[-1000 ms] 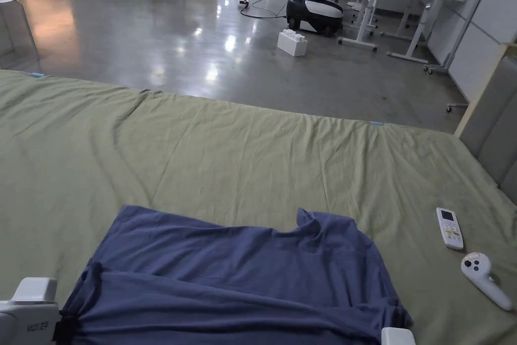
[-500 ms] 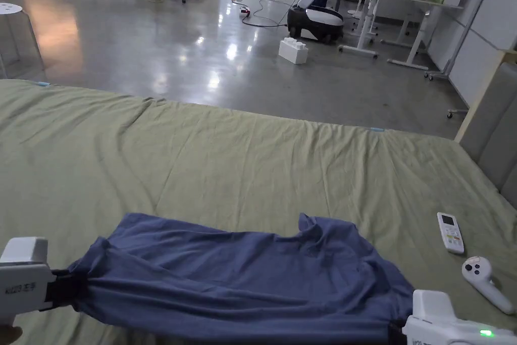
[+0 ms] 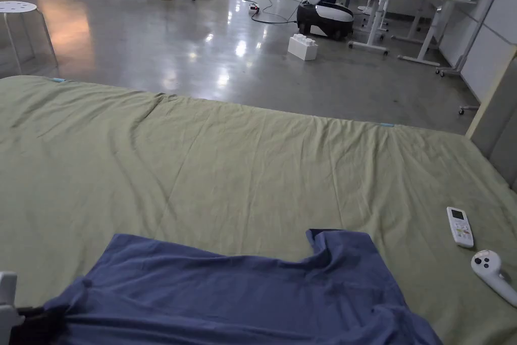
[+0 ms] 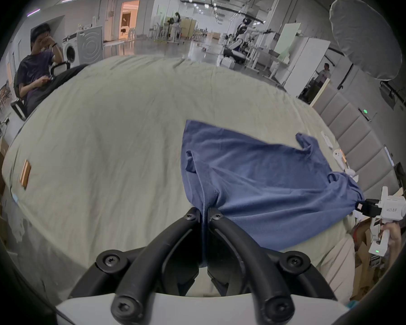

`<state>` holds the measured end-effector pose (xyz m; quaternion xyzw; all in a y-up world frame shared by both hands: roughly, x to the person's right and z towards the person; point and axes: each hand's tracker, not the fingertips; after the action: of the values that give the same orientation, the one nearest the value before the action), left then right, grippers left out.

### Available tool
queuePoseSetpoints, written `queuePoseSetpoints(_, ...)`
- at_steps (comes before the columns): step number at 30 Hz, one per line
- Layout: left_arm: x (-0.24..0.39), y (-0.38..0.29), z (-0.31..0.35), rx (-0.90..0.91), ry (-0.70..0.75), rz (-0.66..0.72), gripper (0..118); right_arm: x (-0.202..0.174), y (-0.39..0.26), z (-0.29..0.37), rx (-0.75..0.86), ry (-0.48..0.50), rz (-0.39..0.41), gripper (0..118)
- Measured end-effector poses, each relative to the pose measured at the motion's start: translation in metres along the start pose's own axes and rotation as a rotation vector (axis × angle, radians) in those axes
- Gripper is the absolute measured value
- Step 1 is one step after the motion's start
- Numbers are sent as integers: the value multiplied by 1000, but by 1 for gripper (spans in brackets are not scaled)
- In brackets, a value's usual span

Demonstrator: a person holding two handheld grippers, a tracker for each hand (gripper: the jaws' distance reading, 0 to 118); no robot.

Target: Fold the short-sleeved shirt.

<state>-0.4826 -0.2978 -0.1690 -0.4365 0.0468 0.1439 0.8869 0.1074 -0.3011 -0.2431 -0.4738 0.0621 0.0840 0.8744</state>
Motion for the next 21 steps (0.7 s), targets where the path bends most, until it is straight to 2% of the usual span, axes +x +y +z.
queuePoseSetpoints(2,-7,-25,-7,-36,21,20,5,-3,-23,-5,-40,9,-24,8)
queuePoseSetpoints(6,-16,-60,-32,-125,64,28,5,-11,-57,-32,-115,0,-12,8)
queuePoseSetpoints(9,-20,-73,-50,-155,121,14,5,-14,-67,-51,-126,-6,-13,8)
queuePoseSetpoints(11,-20,-80,-58,-144,110,25,5,-16,-68,-56,-118,-10,-17,10)
queuePoseSetpoints(13,-19,-82,-58,-126,110,61,5,-16,-65,-55,-114,-19,-10,20)
queuePoseSetpoints(15,-16,-79,-52,-109,106,50,9,-15,-60,-50,-119,-45,-4,50)
queuePoseSetpoints(16,-13,-77,-51,-111,110,35,16,-15,-57,-46,-128,-90,6,68)
queuePoseSetpoints(17,-9,-73,-48,-116,120,10,33,-17,-53,-40,-127,-129,15,83)
queuePoseSetpoints(19,-5,-62,-40,-72,145,-47,54,-16,-42,-26,-61,-155,11,89)
queuePoseSetpoints(20,0,-56,-35,-31,142,-67,61,-17,-34,-19,-7,-160,5,89)
queuePoseSetpoints(21,6,-49,-31,17,137,-75,61,-20,-26,-12,46,-158,1,88)
